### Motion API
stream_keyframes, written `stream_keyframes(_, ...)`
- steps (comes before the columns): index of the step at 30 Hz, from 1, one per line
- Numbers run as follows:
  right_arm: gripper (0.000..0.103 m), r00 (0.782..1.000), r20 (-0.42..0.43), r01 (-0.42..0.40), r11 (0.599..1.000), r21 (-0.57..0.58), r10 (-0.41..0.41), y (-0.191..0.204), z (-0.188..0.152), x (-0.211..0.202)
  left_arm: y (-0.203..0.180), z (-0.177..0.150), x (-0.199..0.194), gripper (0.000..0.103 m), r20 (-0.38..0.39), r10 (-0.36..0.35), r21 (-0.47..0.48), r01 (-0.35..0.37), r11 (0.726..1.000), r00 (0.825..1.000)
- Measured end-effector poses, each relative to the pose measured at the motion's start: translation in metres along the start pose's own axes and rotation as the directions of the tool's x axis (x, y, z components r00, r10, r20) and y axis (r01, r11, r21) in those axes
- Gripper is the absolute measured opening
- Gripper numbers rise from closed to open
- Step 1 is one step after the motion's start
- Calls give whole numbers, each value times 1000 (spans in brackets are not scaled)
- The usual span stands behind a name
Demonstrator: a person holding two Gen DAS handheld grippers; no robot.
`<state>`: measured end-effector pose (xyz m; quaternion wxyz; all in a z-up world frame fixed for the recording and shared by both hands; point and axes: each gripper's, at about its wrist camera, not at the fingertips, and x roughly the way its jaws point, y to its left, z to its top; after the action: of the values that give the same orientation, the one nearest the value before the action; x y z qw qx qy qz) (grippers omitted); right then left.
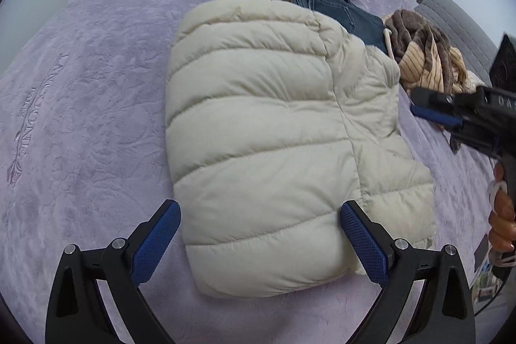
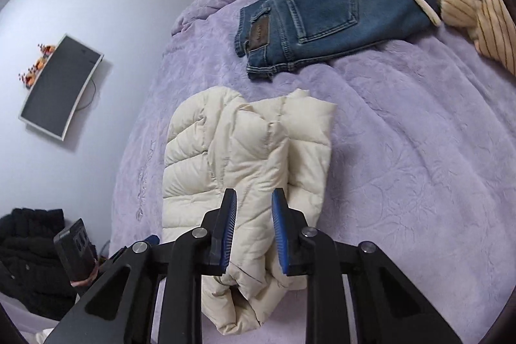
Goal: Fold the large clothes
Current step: 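Lower the cream jacket bundle onto the bedspread with both tools and press it flat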
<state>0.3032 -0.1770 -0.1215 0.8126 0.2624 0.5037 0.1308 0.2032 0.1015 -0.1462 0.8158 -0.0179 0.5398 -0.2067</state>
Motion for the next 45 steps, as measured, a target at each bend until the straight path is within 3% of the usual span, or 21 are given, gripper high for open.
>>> stream_keyframes(4,25,992,-30,119,989,-92,-122,12,-8,31,-14,-16,11,100,-10,42,46,-41,998,999)
stream_keyframes(8,25,982,-102,153,988,-37,-156,-12,-29,49,-18,-23,11,100,-17,35,50,-34,998,999)
stream_keyframes(12,25,983,-121,142,990,25,-138,-29,-37,48,-17,-25,9,100,-26,34,43,-33,999,999)
stream_keyframes(20,25,979,-128,159,987,8,-157,-19,-35,34,-11,-22,8,100,-43,40,18,-39,999,998)
stream_keyframes(29,25,988,-131,79,997,3,-78,10,-68,-6,-8,-23,8,100,-49,48,18,-47,999,998)
stream_keyframes(34,25,973,-169,148,988,-50,-154,19,-92,2,-8,-24,9,100,-52,51,24,-50,998,997)
stream_keyframes(45,25,961,-202,193,981,-10,-191,7,-106,17,0,-23,-10,100,-40,41,-9,-41,999,998)
